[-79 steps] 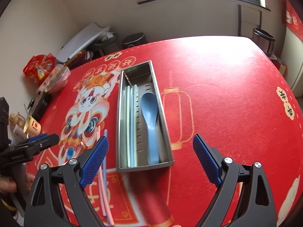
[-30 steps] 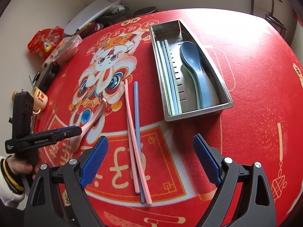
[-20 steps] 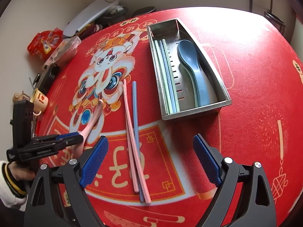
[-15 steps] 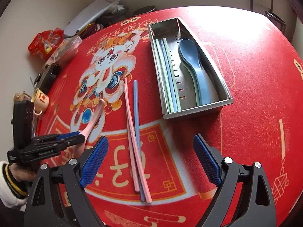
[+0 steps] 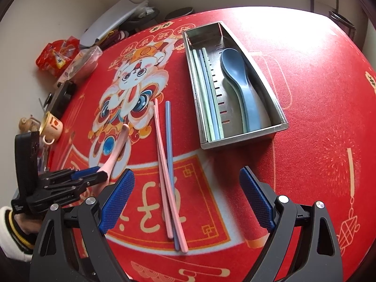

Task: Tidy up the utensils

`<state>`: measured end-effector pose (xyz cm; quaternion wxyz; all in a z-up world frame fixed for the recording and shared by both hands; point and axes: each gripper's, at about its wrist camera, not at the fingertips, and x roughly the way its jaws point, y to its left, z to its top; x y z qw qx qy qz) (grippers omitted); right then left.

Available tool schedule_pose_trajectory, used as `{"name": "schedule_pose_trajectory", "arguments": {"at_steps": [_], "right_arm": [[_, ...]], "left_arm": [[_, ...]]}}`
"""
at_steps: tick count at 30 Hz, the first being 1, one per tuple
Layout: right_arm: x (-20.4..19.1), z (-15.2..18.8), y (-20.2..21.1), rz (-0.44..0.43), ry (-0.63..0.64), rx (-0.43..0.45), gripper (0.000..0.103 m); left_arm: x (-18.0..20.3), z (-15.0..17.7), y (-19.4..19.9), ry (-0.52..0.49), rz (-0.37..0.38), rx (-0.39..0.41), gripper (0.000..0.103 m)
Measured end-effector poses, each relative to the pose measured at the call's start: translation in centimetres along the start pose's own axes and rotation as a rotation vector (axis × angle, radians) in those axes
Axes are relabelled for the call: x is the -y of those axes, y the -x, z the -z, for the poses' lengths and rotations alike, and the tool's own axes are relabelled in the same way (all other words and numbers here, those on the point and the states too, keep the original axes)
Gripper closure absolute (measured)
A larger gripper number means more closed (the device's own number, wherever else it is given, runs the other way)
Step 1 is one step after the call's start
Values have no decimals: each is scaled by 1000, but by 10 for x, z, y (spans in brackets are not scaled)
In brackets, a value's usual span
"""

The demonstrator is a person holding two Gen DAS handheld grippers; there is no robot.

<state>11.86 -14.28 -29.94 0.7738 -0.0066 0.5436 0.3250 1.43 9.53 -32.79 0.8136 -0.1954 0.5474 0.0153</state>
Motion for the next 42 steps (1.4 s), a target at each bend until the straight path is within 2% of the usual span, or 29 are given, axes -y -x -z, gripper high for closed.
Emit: {"name": "schedule_pose_trajectory", "arguments": {"at_steps": [3, 11, 16, 17, 19, 21, 24, 29, 32, 42], "right_arm": [[2, 0, -1, -1, -12, -4, 16], [5, 0, -2, -6, -20, -7, 16], [8, 1, -3, -7, -31, -11, 16], [8, 1, -3, -8, -30, -11, 16], [7, 1, -3, -11, -30, -11, 16], [7, 0, -4, -14, -31, -11, 16], [7, 0, -5, -21, -33, -12, 16], [3, 0, -8, -28, -23, -18, 16], [2, 1, -8, -32, -20, -20, 16], [5, 4, -5, -35, -33, -16, 16]], "left_arm": [[9, -2, 3, -19, 13, 1, 89], [26, 0, -6, -62, 39, -47, 98], [33, 2, -10, -107, 17, -75, 97], [34, 2, -9, -115, 2, -76, 96], [35, 3, -6, -127, -20, -78, 85], [33, 5, -1, -132, -32, -73, 66], [32, 10, 0, -143, -47, -90, 59], [33, 19, -4, -144, -62, -112, 57], [38, 19, -2, -157, -67, -98, 50], [42, 18, -17, -196, -161, -121, 50]]}}
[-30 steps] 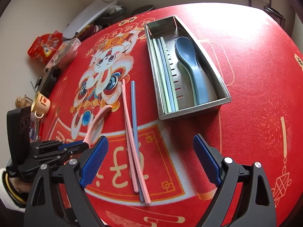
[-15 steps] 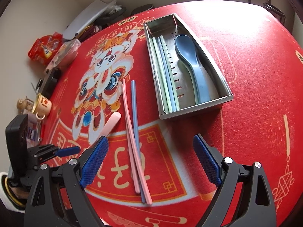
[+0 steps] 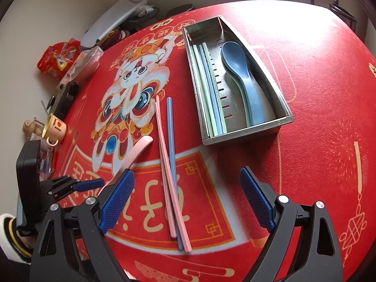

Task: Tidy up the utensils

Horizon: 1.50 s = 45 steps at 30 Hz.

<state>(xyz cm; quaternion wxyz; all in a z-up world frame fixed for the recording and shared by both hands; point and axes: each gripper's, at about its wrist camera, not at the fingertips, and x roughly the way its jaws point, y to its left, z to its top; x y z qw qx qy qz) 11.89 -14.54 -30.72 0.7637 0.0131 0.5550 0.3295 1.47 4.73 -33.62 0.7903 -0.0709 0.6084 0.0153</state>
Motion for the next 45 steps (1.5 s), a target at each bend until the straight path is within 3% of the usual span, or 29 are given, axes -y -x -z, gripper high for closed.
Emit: {"name": "schedule_pose_trajectory", "arguments": {"at_steps": [8, 26, 39, 42, 45], "right_arm": [[6, 1, 2, -5, -21, 4, 15], [6, 4, 2, -5, -26, 0, 16], [10, 6, 4, -5, -23, 1, 16], [4, 2, 7, 20, 39, -1, 16], [-13, -7, 9, 39, 174, 13, 16]], "left_arm": [[-3, 2, -2, -59, -85, -24, 49], [-78, -11, 4, 29, -204, -9, 43], [-119, -48, 2, 168, -184, 54, 43], [-119, -55, 15, 196, -134, 97, 43], [-119, -57, 21, 200, -130, 119, 43]]}}
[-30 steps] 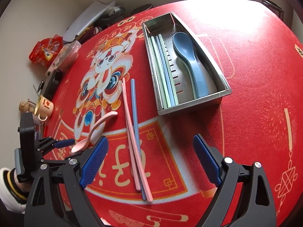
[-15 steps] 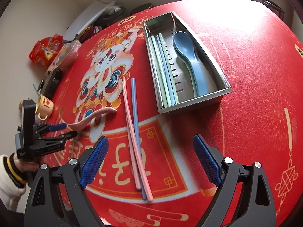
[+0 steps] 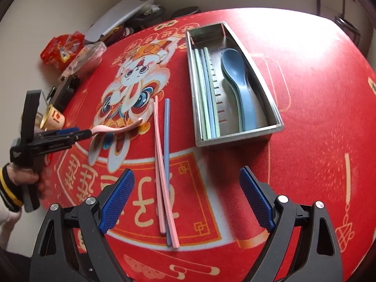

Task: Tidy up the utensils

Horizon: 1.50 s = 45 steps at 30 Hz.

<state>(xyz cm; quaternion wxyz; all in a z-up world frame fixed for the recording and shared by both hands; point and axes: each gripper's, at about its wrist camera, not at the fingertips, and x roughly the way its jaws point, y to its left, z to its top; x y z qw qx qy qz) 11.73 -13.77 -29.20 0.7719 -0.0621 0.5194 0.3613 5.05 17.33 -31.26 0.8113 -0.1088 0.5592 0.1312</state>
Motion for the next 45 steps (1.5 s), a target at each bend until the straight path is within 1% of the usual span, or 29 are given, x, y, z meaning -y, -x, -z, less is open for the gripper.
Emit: {"name": "schedule_pose_trajectory", "arguments": {"at_steps": [3, 5, 8, 10, 12, 14, 15, 16, 18, 21, 24, 29, 33, 37, 38, 39, 40, 41, 42, 45], "right_arm": [[-22, -17, -9, -9, 135, -25, 37], [-40, -27, -19, -12, 215, -33, 40], [-73, -39, -39, -13, 359, -60, 51], [-95, -43, -53, -14, 452, -77, 61], [-117, -45, -66, -8, 541, -89, 66], [-135, -43, -78, -7, 619, -102, 67], [-142, -41, -85, -8, 654, -114, 70], [-149, -40, -91, -3, 685, -126, 71], [-160, -35, -100, 6, 744, -145, 71], [-170, -30, -110, 36, 796, -165, 71], [-174, -31, -118, 52, 797, -173, 72], [-180, -33, -130, 75, 796, -195, 80], [-184, -35, -133, 89, 789, -190, 80], [-189, -34, -137, 126, 801, -173, 81], [-190, -35, -138, 136, 794, -169, 82], [-189, -38, -139, 148, 781, -164, 89], [-188, -41, -140, 153, 753, -161, 96], [-183, -47, -140, 138, 697, -163, 98], [-175, -54, -138, 104, 605, -176, 101], [-143, -68, -133, 8, 307, -200, 102]], "left_arm": [[-4, 5, 4, 16, 14, 6, 44], [-2, 17, 12, 27, 25, 11, 44], [-1, 37, 25, 53, 51, 29, 44], [-5, 46, 28, 75, 69, 36, 44], [-11, 54, 30, 103, 83, 40, 46], [-16, 61, 31, 130, 100, 43, 47], [-18, 64, 31, 140, 106, 43, 48], [-20, 67, 32, 148, 111, 44, 49], [-24, 73, 33, 161, 121, 45, 50], [-29, 79, 36, 179, 137, 52, 50], [-32, 82, 39, 182, 146, 60, 50], [-41, 84, 45, 188, 167, 74, 50], [-49, 84, 49, 199, 182, 85, 50], [-52, 83, 47, 199, 191, 82, 50], [-53, 83, 46, 198, 194, 81, 50], [-53, 83, 45, 198, 197, 80, 50], [-53, 84, 45, 197, 199, 78, 50], [-54, 84, 44, 196, 202, 76, 50], [-54, 84, 44, 194, 205, 74, 50], [-56, 83, 42, 192, 211, 72, 50]]}}
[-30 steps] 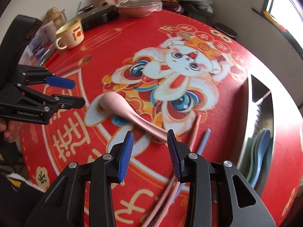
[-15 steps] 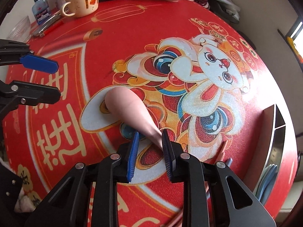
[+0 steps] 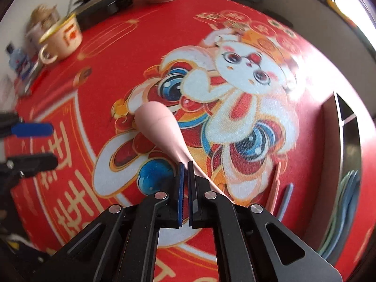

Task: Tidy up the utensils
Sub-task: 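Close the right gripper on the pink spoon's handle, then lift the pink spoon off the cloth with the right gripper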

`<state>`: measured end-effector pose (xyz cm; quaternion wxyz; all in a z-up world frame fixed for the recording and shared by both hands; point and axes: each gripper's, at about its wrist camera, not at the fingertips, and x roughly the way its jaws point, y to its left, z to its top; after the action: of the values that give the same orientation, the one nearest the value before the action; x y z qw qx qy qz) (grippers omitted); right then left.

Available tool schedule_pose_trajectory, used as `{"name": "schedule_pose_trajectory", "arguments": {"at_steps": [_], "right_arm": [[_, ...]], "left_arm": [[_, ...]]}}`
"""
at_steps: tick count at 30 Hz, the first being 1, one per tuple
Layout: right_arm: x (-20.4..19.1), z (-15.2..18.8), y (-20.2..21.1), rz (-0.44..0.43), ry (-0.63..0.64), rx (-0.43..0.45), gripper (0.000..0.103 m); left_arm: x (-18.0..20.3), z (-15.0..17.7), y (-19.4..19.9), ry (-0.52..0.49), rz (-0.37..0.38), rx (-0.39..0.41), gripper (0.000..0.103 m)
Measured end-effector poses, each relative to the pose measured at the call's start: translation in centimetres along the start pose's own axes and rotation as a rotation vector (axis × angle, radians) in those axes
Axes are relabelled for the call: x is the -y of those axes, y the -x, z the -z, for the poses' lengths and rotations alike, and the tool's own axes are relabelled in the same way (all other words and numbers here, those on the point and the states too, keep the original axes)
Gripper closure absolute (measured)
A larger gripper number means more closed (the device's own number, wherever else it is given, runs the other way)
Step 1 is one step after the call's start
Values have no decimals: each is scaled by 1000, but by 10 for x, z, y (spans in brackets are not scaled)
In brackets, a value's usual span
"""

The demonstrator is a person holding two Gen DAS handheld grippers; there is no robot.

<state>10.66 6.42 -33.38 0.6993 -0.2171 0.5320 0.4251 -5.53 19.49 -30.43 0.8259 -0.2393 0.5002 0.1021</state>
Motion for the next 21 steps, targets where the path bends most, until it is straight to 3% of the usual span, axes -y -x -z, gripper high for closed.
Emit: {"name": "schedule_pose_trajectory", "arguments": {"at_steps": [3, 5, 8, 11, 21], "right_arm": [[32, 10, 3, -118, -259, -9, 102], [41, 17, 3, -145, -337, -17, 102], [9, 15, 9, 7, -92, 8, 98], [-22, 10, 8, 85, 109, 24, 98], [-50, 2, -1, 185, 344, 30, 98]], "left_arm": [[0, -3, -4, -5, 5, -7, 50], [2, -5, -7, -11, 9, -11, 50], [6, -7, -11, -18, 15, -16, 50], [8, -9, -13, -20, 20, -20, 50], [-8, -3, -8, 8, 9, -19, 50]]}}
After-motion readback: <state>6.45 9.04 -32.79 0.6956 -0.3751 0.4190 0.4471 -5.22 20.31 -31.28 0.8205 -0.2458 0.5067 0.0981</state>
